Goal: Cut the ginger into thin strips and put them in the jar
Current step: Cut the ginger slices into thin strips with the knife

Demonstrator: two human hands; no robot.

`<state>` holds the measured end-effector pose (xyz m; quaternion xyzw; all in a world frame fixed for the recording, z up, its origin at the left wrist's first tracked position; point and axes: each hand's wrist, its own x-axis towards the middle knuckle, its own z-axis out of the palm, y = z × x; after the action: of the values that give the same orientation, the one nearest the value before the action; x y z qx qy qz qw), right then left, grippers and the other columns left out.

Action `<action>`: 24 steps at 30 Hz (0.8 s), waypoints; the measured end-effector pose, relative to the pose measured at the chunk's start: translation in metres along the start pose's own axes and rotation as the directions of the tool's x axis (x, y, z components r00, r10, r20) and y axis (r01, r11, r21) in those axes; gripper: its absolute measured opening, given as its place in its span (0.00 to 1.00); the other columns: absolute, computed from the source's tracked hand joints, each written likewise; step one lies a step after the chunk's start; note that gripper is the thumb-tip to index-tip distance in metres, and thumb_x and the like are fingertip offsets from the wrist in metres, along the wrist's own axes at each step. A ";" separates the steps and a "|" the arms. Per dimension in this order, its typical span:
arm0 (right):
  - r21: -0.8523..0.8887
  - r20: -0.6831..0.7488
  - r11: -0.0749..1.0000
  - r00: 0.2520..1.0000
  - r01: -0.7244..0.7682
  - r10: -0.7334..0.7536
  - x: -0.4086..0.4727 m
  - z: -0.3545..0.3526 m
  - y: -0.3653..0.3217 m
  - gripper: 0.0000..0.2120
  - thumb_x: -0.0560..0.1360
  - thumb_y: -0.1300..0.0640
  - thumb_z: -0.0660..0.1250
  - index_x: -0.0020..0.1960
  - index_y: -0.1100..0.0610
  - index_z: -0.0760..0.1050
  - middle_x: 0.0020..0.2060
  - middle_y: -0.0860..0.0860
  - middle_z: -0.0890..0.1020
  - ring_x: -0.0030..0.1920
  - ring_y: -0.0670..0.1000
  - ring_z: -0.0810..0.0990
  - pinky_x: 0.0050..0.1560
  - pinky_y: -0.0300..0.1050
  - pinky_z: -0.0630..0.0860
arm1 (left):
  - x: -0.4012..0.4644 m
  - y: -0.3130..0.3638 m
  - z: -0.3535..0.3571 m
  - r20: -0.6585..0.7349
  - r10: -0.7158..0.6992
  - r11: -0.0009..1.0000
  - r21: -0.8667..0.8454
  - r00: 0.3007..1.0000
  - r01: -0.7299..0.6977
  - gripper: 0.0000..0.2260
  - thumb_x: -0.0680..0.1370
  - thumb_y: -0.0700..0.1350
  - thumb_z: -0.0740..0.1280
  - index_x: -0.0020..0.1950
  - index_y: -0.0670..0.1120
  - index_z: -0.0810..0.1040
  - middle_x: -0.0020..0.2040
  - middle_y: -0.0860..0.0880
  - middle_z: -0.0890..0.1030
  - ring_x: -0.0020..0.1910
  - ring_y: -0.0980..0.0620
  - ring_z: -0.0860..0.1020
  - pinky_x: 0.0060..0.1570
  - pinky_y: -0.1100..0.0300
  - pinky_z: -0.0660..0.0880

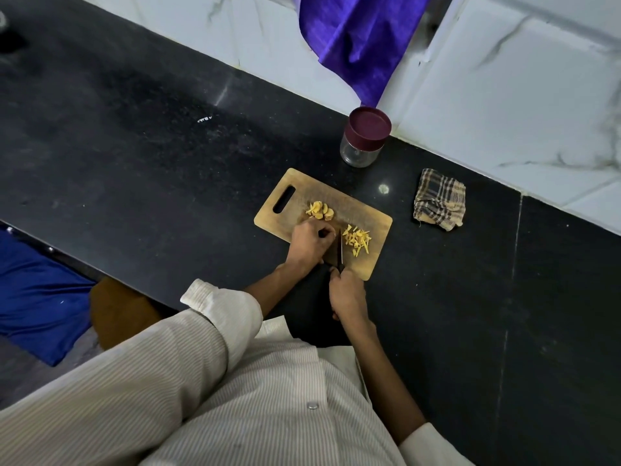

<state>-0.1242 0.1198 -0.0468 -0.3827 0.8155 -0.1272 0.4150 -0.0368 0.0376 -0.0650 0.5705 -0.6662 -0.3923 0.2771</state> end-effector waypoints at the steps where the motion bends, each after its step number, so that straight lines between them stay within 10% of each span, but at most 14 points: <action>1: 0.024 -0.003 1.000 1.000 0.007 -0.007 0.001 0.000 0.002 0.13 0.84 0.50 0.55 0.54 0.58 0.72 0.49 0.58 0.79 0.46 0.59 0.82 0.34 0.53 0.81 | 0.000 0.000 0.000 0.000 0.005 1.000 0.006 1.000 -0.005 0.05 0.78 0.40 0.67 0.51 0.42 0.81 0.50 0.48 0.79 0.34 0.58 0.76 0.29 0.70 0.72; 8: 0.137 0.050 0.991 0.999 -0.010 0.003 0.003 -0.007 0.016 0.13 0.84 0.48 0.56 0.56 0.56 0.72 0.42 0.57 0.77 0.30 0.51 0.75 0.22 0.40 0.69 | 0.001 -0.001 0.001 -0.016 -0.016 1.000 -0.020 1.000 0.016 0.05 0.78 0.40 0.67 0.50 0.42 0.82 0.47 0.51 0.78 0.27 0.59 0.75 0.24 0.69 0.71; 24: 0.104 0.054 0.993 0.997 0.050 -0.055 0.004 -0.005 0.019 0.14 0.83 0.47 0.56 0.59 0.57 0.72 0.42 0.56 0.75 0.30 0.51 0.73 0.19 0.38 0.67 | -0.002 -0.005 -0.001 0.005 -0.040 0.997 -0.071 0.999 0.040 0.07 0.77 0.40 0.68 0.53 0.42 0.82 0.51 0.48 0.80 0.26 0.50 0.79 0.26 0.55 0.79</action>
<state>-0.1397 0.1294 -0.0561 -0.3858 0.7854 -0.1687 0.4536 -0.0329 0.0387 -0.0681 0.5729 -0.6408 -0.4223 0.2878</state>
